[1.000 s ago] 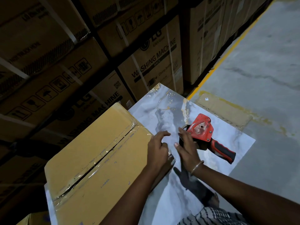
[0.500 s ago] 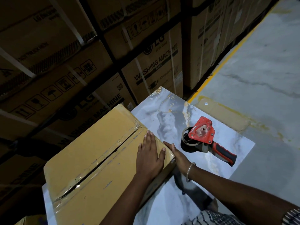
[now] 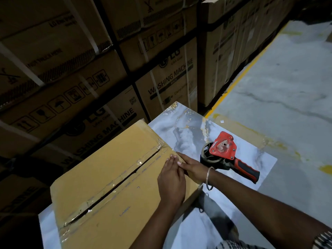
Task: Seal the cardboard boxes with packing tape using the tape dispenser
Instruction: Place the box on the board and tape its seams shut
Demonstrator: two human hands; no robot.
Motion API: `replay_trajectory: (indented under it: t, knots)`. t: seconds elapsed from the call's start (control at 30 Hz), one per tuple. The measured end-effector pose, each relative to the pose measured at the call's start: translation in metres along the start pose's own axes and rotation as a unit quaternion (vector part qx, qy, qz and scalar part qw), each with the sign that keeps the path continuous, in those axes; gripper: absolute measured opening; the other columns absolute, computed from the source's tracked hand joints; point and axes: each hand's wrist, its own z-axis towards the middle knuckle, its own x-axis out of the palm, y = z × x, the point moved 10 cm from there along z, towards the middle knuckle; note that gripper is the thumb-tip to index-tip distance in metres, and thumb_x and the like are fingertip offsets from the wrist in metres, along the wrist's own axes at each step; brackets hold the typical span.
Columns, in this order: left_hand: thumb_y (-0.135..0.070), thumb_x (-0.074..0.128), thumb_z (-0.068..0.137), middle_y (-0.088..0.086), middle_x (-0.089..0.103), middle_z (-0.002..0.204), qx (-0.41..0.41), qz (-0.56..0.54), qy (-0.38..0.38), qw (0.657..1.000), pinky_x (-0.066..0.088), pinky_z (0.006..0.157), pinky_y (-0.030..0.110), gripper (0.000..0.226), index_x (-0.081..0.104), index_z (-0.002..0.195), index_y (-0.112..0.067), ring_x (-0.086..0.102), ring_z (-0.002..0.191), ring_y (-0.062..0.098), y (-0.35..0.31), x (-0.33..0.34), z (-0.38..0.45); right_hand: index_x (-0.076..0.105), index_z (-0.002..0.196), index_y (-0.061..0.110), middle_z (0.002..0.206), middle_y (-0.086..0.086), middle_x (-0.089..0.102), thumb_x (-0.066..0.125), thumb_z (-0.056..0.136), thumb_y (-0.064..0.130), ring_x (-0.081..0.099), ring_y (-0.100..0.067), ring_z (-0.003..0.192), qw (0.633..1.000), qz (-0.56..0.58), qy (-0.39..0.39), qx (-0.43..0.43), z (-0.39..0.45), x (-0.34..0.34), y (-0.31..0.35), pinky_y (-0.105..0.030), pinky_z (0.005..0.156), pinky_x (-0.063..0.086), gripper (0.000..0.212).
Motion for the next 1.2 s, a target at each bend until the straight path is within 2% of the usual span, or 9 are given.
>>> replay_trajectory:
  t: [0.2, 0.4, 0.6, 0.8, 0.93, 1.0, 1.03, 1.1, 1.2]
  knots:
    - [-0.045, 0.061, 0.092, -0.011, 0.065, 0.131, -0.013, -0.051, -0.016, 0.998, 0.047, 0.103, 0.037, 0.04, 0.069, 0.126, -0.025, 0.052, 0.128, 0.012, 0.014, -0.015, 0.02, 0.02, 0.158, 0.006, 0.162, -0.011, 0.03, 0.032, 0.109, 0.008, 0.027, -0.021, 0.151, 0.999, -0.031, -0.016, 0.004, -0.002, -0.004, 0.001, -0.013, 0.104, 0.041, 0.051]
    - [-0.044, 0.066, 0.09, -0.009, 0.068, 0.126, 0.005, -0.046, -0.018, 0.999, 0.042, 0.1, 0.032, 0.039, 0.073, 0.121, -0.021, 0.048, 0.125, 0.015, 0.012, -0.02, 0.023, 0.028, 0.154, 0.004, 0.152, 0.004, 0.033, 0.025, 0.111, 0.019, 0.03, -0.009, 0.143, 0.994, -0.106, -0.01, 0.038, -0.013, 0.002, 0.008, -0.003, 0.098, 0.037, 0.046]
    - [-0.039, 0.065, 0.092, -0.01, 0.069, 0.117, -0.008, -0.047, -0.037, 0.998, 0.045, 0.092, 0.03, 0.03, 0.077, 0.112, -0.022, 0.052, 0.115, 0.016, 0.017, -0.018, 0.028, 0.041, 0.152, 0.014, 0.156, 0.001, 0.038, 0.03, 0.106, 0.052, 0.033, -0.014, 0.146, 0.972, -0.174, -0.058, 0.144, -0.014, -0.022, -0.012, -0.027, 0.12, 0.022, 0.061]
    - [-0.043, 0.069, 0.09, -0.013, 0.07, 0.11, -0.02, -0.06, -0.057, 0.996, 0.045, 0.09, 0.029, 0.027, 0.078, 0.108, -0.025, 0.053, 0.11, 0.012, 0.021, -0.018, 0.03, 0.031, 0.157, 0.013, 0.165, 0.004, 0.021, 0.031, 0.106, 0.051, 0.01, -0.009, 0.154, 0.981, -0.104, -0.039, 0.158, 0.002, -0.017, -0.022, -0.035, 0.127, 0.004, 0.064]
    - [-0.04, 0.071, 0.089, -0.013, 0.071, 0.107, -0.023, -0.073, -0.071, 0.995, 0.04, 0.092, 0.022, 0.023, 0.079, 0.106, -0.026, 0.058, 0.105, 0.008, 0.021, -0.02, 0.029, 0.047, 0.147, 0.008, 0.148, 0.002, 0.044, 0.032, 0.108, 0.047, 0.036, -0.01, 0.141, 0.985, -0.081, -0.008, 0.15, 0.016, -0.01, -0.022, -0.03, 0.123, 0.022, 0.057]
    - [-0.038, 0.072, 0.089, -0.013, 0.072, 0.108, -0.022, -0.076, -0.071, 0.994, 0.035, 0.101, 0.019, 0.022, 0.079, 0.106, -0.027, 0.058, 0.103, 0.002, 0.02, -0.019, 0.028, 0.049, 0.138, -0.005, 0.124, -0.006, 0.051, 0.039, 0.107, 0.046, 0.049, -0.013, 0.116, 0.99, -0.062, -0.036, 0.12, 0.029, -0.007, -0.006, -0.014, 0.1, 0.039, 0.061]
    - [-0.037, 0.072, 0.088, -0.014, 0.073, 0.108, -0.028, -0.075, -0.07, 0.994, 0.032, 0.103, 0.015, 0.02, 0.08, 0.104, -0.027, 0.059, 0.102, 0.0, 0.021, -0.019, 0.027, 0.048, 0.138, 0.0, 0.124, -0.004, 0.049, 0.042, 0.105, 0.046, 0.048, -0.013, 0.115, 0.991, -0.077, -0.044, 0.101, 0.035, -0.004, 0.007, -0.014, 0.096, 0.039, 0.058]
    - [-0.034, 0.072, 0.087, -0.019, 0.073, 0.106, -0.061, -0.085, -0.07, 0.992, 0.036, 0.093, 0.006, 0.015, 0.08, 0.099, -0.03, 0.063, 0.098, -0.002, 0.026, -0.021, 0.027, 0.035, 0.154, 0.011, 0.148, 0.0, 0.043, 0.041, 0.107, 0.044, 0.039, -0.014, 0.139, 0.985, -0.151, -0.054, 0.061, 0.047, 0.002, 0.033, -0.023, 0.111, 0.03, 0.058]
    - [-0.023, 0.072, 0.085, -0.02, 0.074, 0.091, -0.113, -0.162, -0.07, 0.978, 0.05, 0.075, 0.015, 0.013, 0.081, 0.09, -0.031, 0.066, 0.086, -0.006, 0.035, -0.028, 0.033, 0.028, 0.16, 0.026, 0.155, -0.001, 0.041, 0.05, 0.1, 0.051, 0.042, -0.024, 0.143, 0.979, -0.198, -0.034, 0.046, 0.061, 0.016, 0.049, -0.031, 0.113, 0.035, 0.069]
